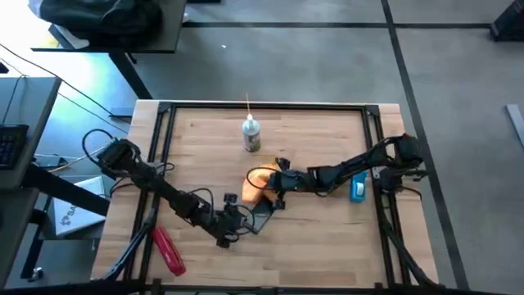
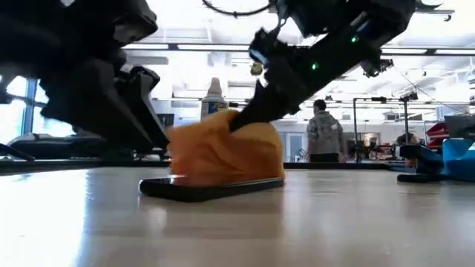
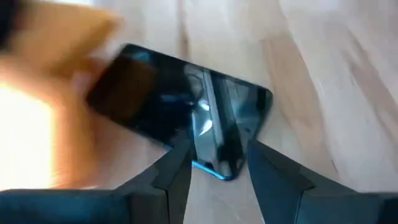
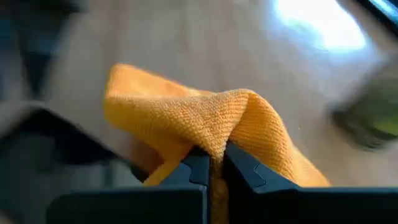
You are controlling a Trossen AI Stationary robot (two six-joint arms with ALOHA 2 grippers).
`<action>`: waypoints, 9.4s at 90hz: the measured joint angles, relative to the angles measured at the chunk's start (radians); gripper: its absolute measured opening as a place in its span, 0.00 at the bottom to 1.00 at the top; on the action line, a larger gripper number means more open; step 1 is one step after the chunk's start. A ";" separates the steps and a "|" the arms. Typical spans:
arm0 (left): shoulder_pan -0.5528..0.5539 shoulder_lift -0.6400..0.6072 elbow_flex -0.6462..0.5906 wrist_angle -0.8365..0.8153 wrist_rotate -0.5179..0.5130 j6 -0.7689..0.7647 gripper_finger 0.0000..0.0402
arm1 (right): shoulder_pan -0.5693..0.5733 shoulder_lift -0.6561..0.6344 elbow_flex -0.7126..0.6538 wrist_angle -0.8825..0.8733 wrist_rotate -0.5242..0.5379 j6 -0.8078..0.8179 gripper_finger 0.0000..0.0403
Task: Apply microfiber cloth
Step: Wipe the front of the cellphone with a microfiber cloth
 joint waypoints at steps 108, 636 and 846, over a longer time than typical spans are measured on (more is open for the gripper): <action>-0.025 0.299 0.003 0.402 -0.008 -0.077 0.33 | 0.276 0.249 0.061 -0.055 0.626 0.525 0.00; 0.054 0.254 0.053 0.286 -0.047 -0.247 0.33 | 0.309 0.006 0.069 -0.817 0.439 0.634 0.00; 0.023 -0.034 0.138 -0.657 -0.256 -0.340 0.33 | 0.270 -0.069 0.069 -0.478 0.374 0.304 0.00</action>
